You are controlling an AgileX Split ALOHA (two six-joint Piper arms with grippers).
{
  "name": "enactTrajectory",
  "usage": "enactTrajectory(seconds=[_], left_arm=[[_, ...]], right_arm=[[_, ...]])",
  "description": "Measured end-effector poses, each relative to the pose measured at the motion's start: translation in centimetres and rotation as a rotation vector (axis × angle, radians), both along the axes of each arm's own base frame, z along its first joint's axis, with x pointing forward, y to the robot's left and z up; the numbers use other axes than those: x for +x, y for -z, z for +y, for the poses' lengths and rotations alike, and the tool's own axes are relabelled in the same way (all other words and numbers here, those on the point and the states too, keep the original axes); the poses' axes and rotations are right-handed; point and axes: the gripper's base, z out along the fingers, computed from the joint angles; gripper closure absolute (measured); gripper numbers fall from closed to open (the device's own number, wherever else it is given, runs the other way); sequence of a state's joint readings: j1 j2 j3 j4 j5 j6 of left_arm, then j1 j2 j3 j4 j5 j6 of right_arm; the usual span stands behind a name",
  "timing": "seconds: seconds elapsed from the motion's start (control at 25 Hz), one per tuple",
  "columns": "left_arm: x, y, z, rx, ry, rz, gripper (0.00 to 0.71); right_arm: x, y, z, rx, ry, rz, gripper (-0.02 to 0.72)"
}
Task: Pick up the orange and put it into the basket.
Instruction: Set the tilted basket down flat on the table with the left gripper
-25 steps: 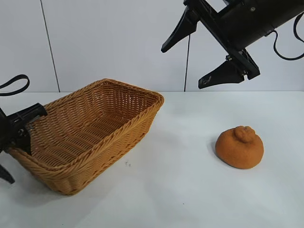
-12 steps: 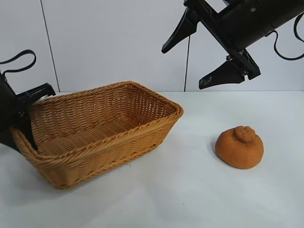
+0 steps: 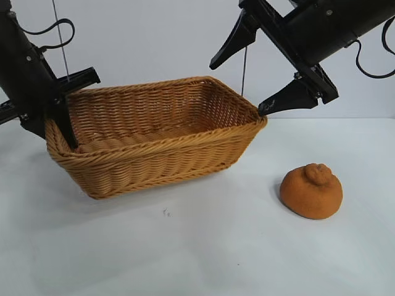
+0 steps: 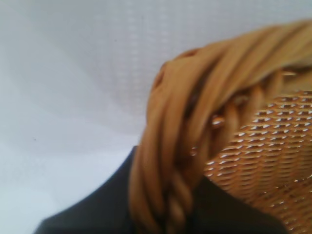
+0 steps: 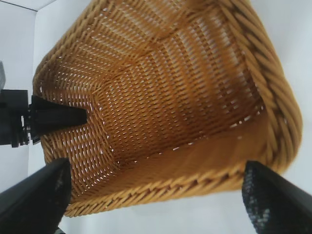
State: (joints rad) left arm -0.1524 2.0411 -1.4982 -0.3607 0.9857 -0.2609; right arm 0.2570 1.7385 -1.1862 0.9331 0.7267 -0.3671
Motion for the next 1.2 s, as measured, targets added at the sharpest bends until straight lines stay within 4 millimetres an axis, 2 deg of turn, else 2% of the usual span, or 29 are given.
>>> enactTrajectory(seconds=[0.28, 0.56, 0.64, 0.84, 1.04, 1.12, 1.2], left_arm=[[0.1, -0.5, -0.2, 0.012, 0.228, -0.009, 0.62], [0.1, -0.3, -0.2, 0.014, 0.263, -0.009, 0.62], [0.2, 0.4, -0.2, 0.011, 0.256, -0.003, 0.62], [0.3, 5.0, -0.3, 0.003, 0.251, 0.095, 0.62], [0.4, 5.8, -0.4, -0.006, 0.249, 0.102, 0.617], [0.4, 5.8, -0.4, -0.01, 0.246, 0.102, 0.556], [0.4, 5.5, -0.5, -0.016, 0.243, 0.097, 0.406]], right_arm=[[-0.1, 0.0, 0.0, 0.001, -0.004, 0.004, 0.052], [-0.1, 0.0, 0.0, 0.001, -0.004, 0.004, 0.052], [-0.1, 0.0, 0.0, 0.001, -0.004, 0.004, 0.052], [-0.1, 0.0, 0.0, 0.001, -0.004, 0.004, 0.052], [-0.1, 0.0, 0.0, 0.001, -0.004, 0.004, 0.052], [-0.1, 0.0, 0.0, 0.001, -0.004, 0.004, 0.052], [-0.1, 0.0, 0.0, 0.001, -0.004, 0.004, 0.052]])
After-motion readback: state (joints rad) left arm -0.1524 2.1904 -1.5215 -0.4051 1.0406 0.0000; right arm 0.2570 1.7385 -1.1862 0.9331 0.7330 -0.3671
